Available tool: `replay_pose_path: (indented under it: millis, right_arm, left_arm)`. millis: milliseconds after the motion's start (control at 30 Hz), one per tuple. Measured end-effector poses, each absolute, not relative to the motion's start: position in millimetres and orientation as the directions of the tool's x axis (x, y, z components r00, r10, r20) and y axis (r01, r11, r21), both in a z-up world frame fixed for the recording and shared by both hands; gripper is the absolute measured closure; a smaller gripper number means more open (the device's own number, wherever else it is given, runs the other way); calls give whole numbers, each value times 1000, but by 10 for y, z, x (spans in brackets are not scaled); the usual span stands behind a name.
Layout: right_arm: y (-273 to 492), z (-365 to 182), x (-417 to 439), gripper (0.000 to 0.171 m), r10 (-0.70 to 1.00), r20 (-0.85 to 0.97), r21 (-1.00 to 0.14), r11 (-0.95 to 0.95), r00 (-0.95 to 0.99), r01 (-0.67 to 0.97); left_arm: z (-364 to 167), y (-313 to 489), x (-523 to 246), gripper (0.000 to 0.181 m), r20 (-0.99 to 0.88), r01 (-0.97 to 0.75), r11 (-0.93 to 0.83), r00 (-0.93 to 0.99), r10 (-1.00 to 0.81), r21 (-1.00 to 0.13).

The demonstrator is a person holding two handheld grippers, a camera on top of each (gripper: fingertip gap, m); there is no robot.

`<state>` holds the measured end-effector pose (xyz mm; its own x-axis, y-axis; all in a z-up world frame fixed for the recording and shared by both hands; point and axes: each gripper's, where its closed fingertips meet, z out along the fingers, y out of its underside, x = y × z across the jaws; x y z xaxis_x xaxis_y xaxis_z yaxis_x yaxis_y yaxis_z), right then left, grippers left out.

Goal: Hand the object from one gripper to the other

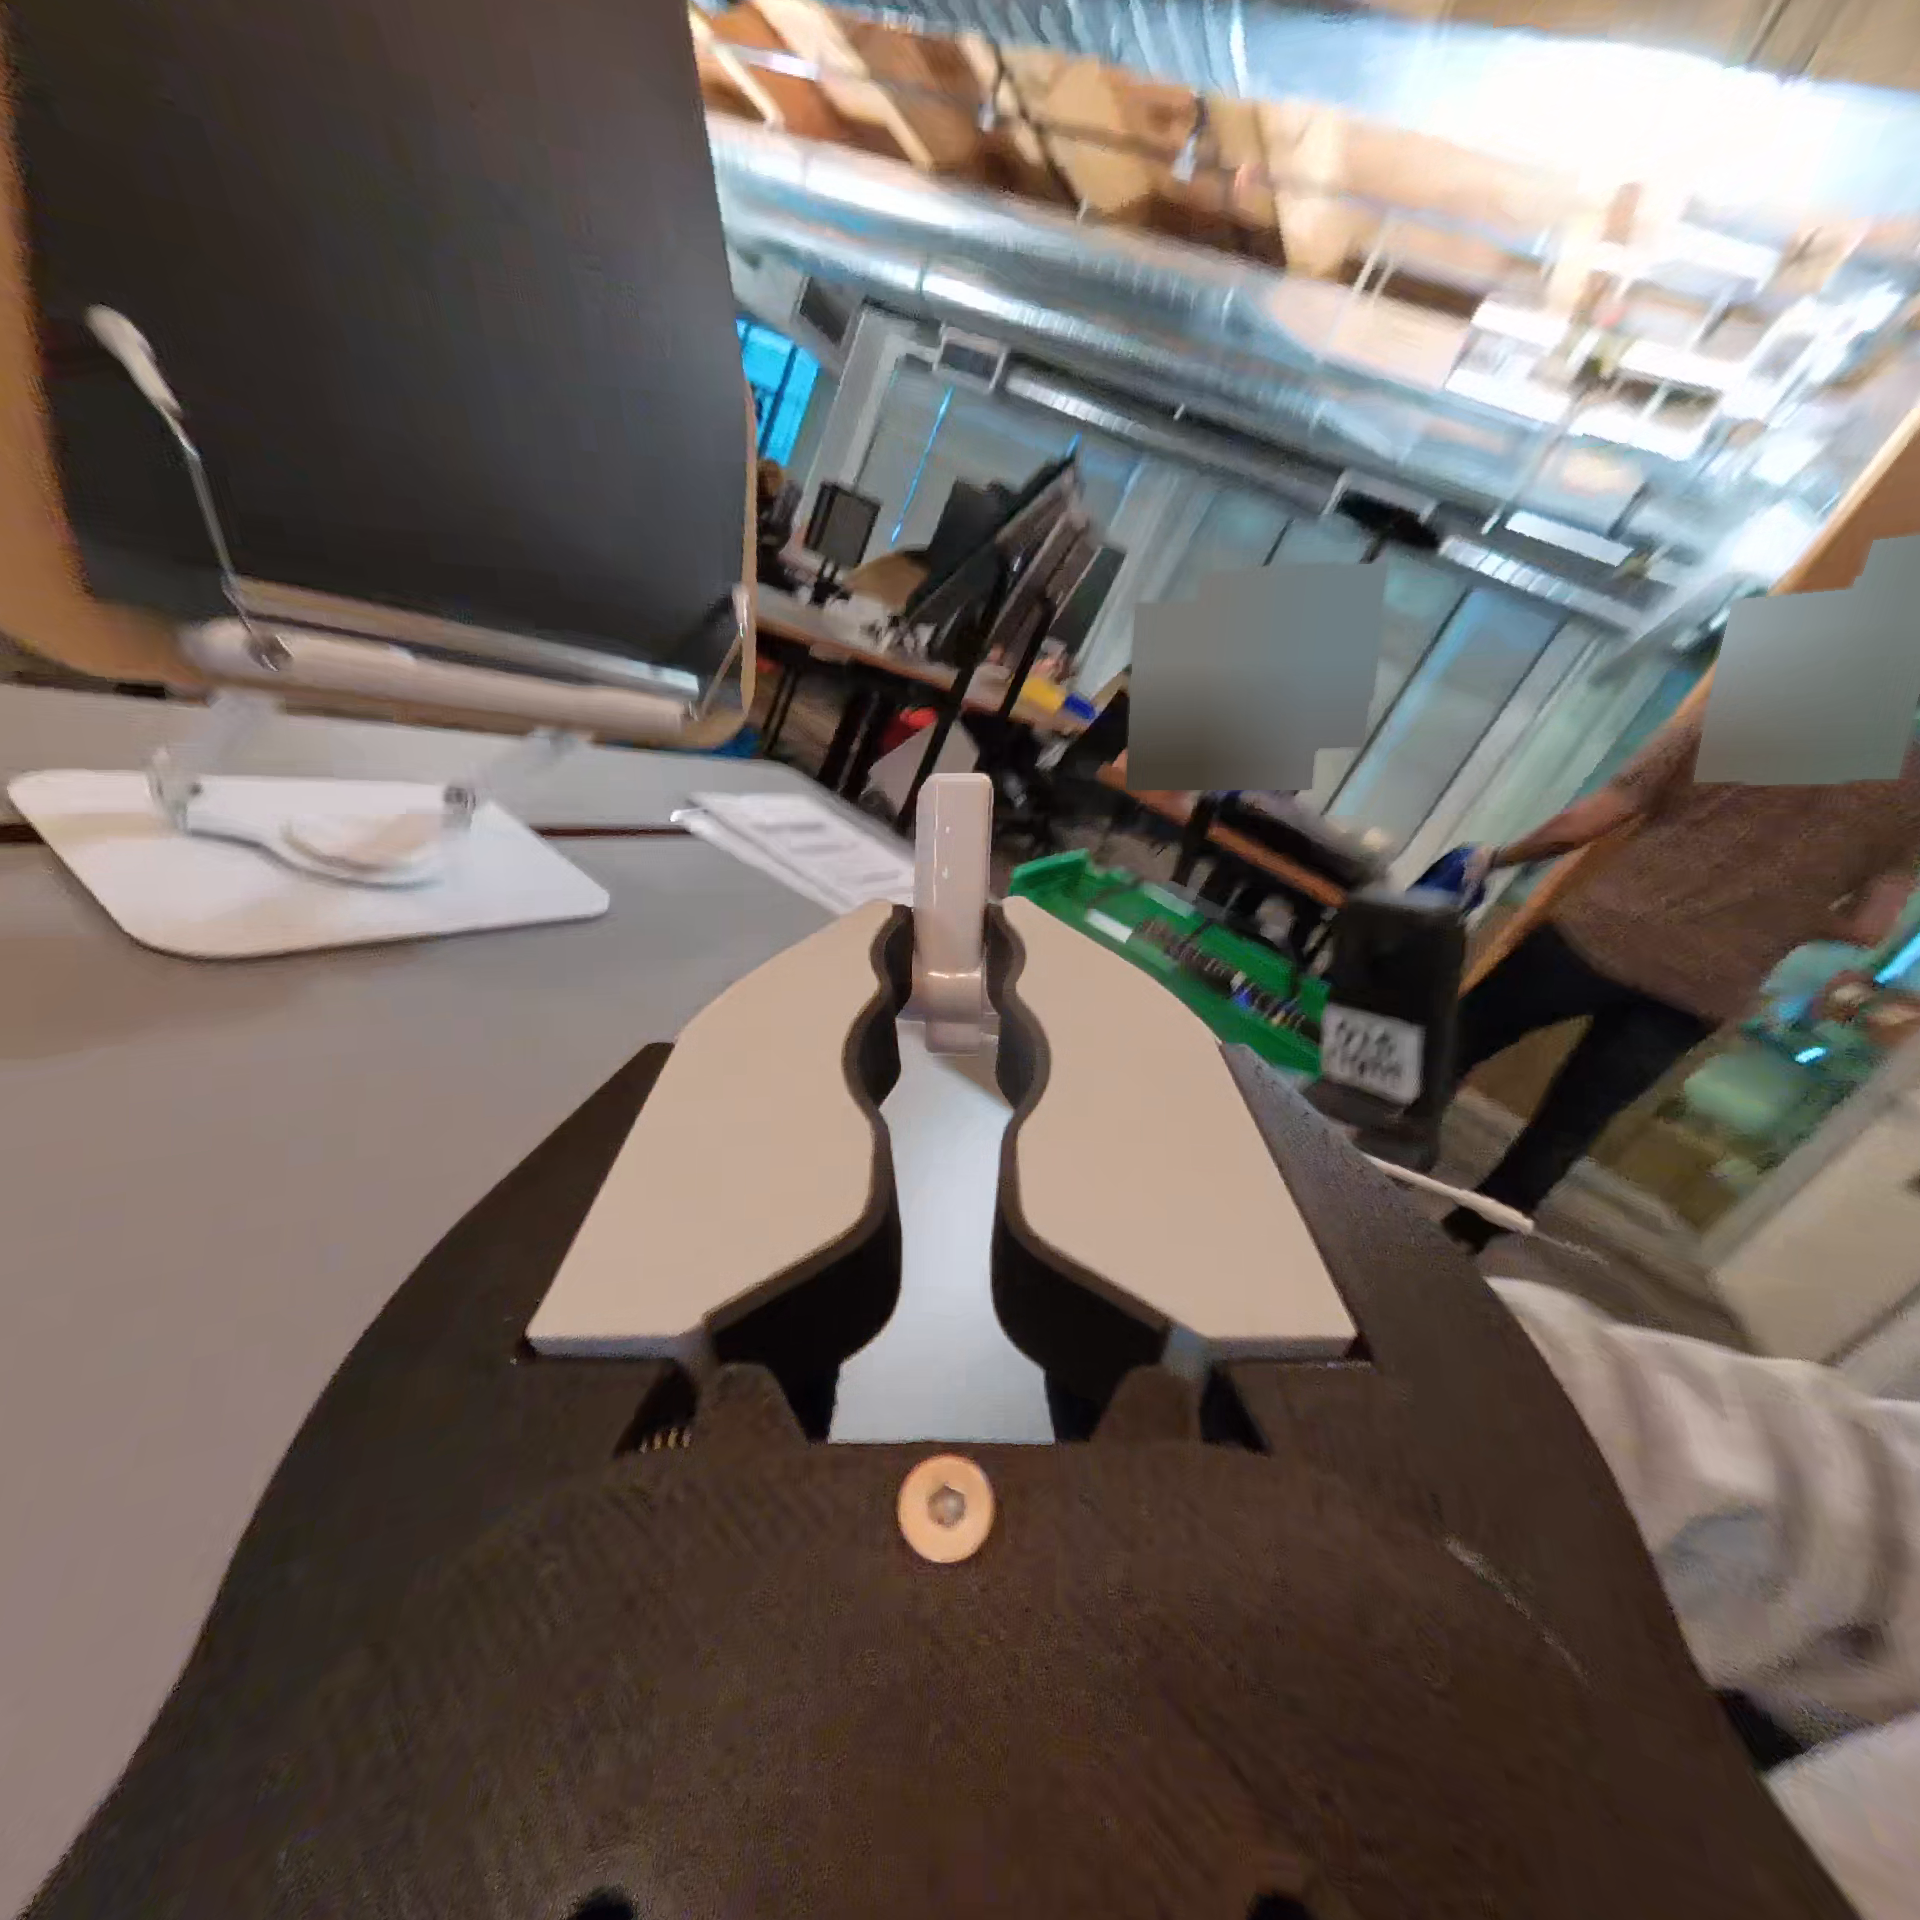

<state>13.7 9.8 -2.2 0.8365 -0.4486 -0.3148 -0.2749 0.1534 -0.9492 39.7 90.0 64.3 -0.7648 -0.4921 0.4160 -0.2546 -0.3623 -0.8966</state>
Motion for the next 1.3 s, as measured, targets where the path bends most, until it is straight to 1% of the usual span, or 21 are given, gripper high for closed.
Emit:
replay_pose_path:
  millis: [33,100,133,200,233,300,400,467,533,600,700,900,967,1033,1100,1300]
  right_arm:
    - [25,40,163,156,-439,-372,-927,230,818,-298]
    - [-186,169,226,155,-398,-508,-845,401,764,-353]
    - [-300,222,242,154,-366,-561,-798,478,742,-368]
    - [-456,227,241,154,-335,-595,-756,541,731,-367]
    - [-487,185,234,154,-336,-591,-763,528,733,-373]
    - [-491,98,213,154,-332,-566,-793,468,754,-390]
    - [-403,-88,161,153,-323,-509,-853,315,798,-417]
    - [-307,-207,117,152,-287,-512,-857,237,810,-458]
    - [-186,-274,45,149,-214,-561,-826,208,800,-524]
    - [-40,-326,-85,145,-115,-619,-784,157,777,-601]
    - [136,-374,-267,139,-9,-667,-744,68,745,-665]
    - [258,-446,-323,134,24,-730,-683,32,683,-730]
    - [281,-507,-329,137,-7,-726,-688,2,688,-726]
    - [297,-540,-339,144,-28,-718,-695,-17,695,-719]
    - [311,-549,-359,150,-28,-717,-696,-29,696,-718]
    - [333,-556,-429,159,-2,-731,-682,-55,683,-730]
  left_arm:
    - [476,756,389,169,383,-236,-319,-742,-551,-918]
    - [181,560,384,169,326,-208,-255,-692,-644,-944]
    - [73,460,367,169,322,-221,-234,-688,-650,-947]
    - [-23,384,377,169,351,-245,-251,-669,-656,-936]
    - [-35,392,389,169,377,-248,-285,-657,-653,-926]
    - [-98,424,408,169,384,-253,-289,-656,-650,-923]
    - [-132,518,402,169,358,-231,-277,-691,-628,-933]
    - [-126,578,417,169,373,-235,-298,-705,-604,-925]
    - [-138,615,442,169,362,-227,-290,-712,-601,-930]
    - [-175,634,460,168,318,-205,-248,-718,-620,-947]
    - [-197,655,472,168,244,-158,-189,-719,-651,-969]
    - [-197,698,508,169,147,-98,-109,-678,-720,-989]
    - [-196,697,504,169,134,-89,-101,-671,-729,-991]
    - [-200,693,504,169,121,-83,-87,-665,-737,-993]
    - [-201,677,495,169,118,-82,-85,-670,-733,-993]
    - [-198,676,494,169,161,-103,-124,-674,-721,-987]
